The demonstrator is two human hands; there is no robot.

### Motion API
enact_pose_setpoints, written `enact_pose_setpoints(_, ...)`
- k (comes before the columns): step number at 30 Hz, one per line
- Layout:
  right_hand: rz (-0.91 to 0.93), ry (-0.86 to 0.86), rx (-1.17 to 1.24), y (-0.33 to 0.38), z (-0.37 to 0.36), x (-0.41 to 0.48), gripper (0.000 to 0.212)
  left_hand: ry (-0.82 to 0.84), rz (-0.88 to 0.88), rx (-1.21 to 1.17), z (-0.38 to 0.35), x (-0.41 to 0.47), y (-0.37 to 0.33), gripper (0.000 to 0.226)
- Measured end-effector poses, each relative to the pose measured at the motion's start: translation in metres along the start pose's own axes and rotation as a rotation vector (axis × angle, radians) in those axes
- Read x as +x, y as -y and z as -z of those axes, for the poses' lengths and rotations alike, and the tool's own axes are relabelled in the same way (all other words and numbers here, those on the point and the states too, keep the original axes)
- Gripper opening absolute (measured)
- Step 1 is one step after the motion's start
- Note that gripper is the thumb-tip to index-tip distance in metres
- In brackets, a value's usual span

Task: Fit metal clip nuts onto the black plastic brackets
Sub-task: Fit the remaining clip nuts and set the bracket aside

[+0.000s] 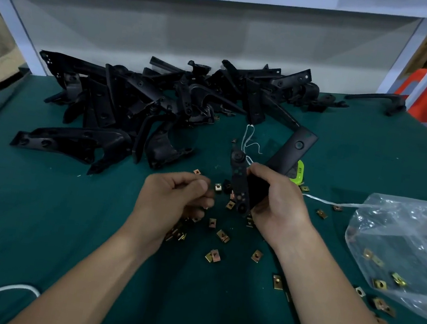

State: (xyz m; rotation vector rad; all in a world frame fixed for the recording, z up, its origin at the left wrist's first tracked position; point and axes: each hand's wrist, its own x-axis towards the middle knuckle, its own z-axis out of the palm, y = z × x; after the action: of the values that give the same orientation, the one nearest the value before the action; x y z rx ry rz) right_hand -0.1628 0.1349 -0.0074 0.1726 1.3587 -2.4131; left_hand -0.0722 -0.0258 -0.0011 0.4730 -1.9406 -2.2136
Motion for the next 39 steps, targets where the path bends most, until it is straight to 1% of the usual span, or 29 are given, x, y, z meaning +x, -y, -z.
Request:
enact_pose_setpoints(3,0.006,-0.007,-0.008,0.0012,-0.0019,-0.0029,0.023,0.030,0.007,-0.058,0.0026,0.0004,-0.0011,0.009)
enact_pose_setpoints(5,0.006,-0.009,-0.016,0.0019,-0.0034,-0.0045,0.017,0.066,-0.002,-0.014,0.0011,-0.0006,-0.0014,0.011)
enact_pose_setpoints(7,0.003,-0.002,-0.018,0.0023,-0.0037,-0.0051,0.014,0.074,-0.019,0.067,-0.0014,-0.0017,-0.0006,0.018)
enact_pose_setpoints(9,0.001,0.005,-0.016,0.0025,-0.0036,-0.0049,0.015,0.057,-0.027,0.115,-0.0037,-0.0031,-0.0003,0.025)
enact_pose_setpoints(11,0.001,0.007,-0.014,0.0023,-0.0036,-0.0046,0.016,0.026,-0.012,0.109,-0.0043,-0.0039,-0.0010,0.028)
enact_pose_setpoints(13,-0.003,0.009,-0.011,0.0019,-0.0035,-0.0043,0.017,-0.007,-0.002,0.098,-0.0031,-0.0032,-0.0018,0.026)
enact_pose_setpoints(18,-0.004,0.010,0.004,0.0021,-0.0031,-0.0045,0.025,-0.063,-0.034,0.153,-0.0004,-0.0023,0.0002,0.013)
enact_pose_setpoints(22,-0.001,0.020,0.002,0.0018,-0.0023,-0.0042,0.030,-0.094,-0.089,0.213,0.0014,-0.0012,0.0004,0.022)
enact_pose_setpoints(24,-0.002,0.029,-0.010,0.0016,-0.0022,-0.0040,0.031,-0.100,-0.105,0.177,0.0017,0.0000,0.0004,0.026)
enact_pose_setpoints(27,-0.003,0.021,-0.009,0.0009,-0.0023,-0.0028,0.029,-0.046,-0.111,0.053,0.0009,-0.0014,-0.0017,0.013)
enact_pose_setpoints(30,0.009,0.024,-0.021,-0.0001,-0.0026,-0.0026,0.030,-0.003,-0.060,-0.046,0.0006,-0.0027,-0.0011,0.021)
enact_pose_setpoints(31,0.012,0.026,-0.023,-0.0003,-0.0026,-0.0025,0.030,0.002,-0.036,-0.071,-0.0001,-0.0028,-0.0008,0.021)
enact_pose_setpoints(34,0.019,0.043,-0.034,-0.0004,-0.0012,-0.0023,0.030,0.016,-0.009,-0.118,-0.0028,-0.0029,0.0011,0.012)
enact_pose_setpoints(37,0.020,0.085,-0.060,-0.0007,-0.0007,-0.0032,0.028,0.047,-0.017,-0.152,-0.0047,-0.0039,0.0014,0.011)
enact_pose_setpoints(39,0.018,0.113,-0.077,-0.0018,-0.0017,-0.0042,0.025,0.067,-0.035,-0.143,-0.0059,-0.0054,0.0006,0.017)
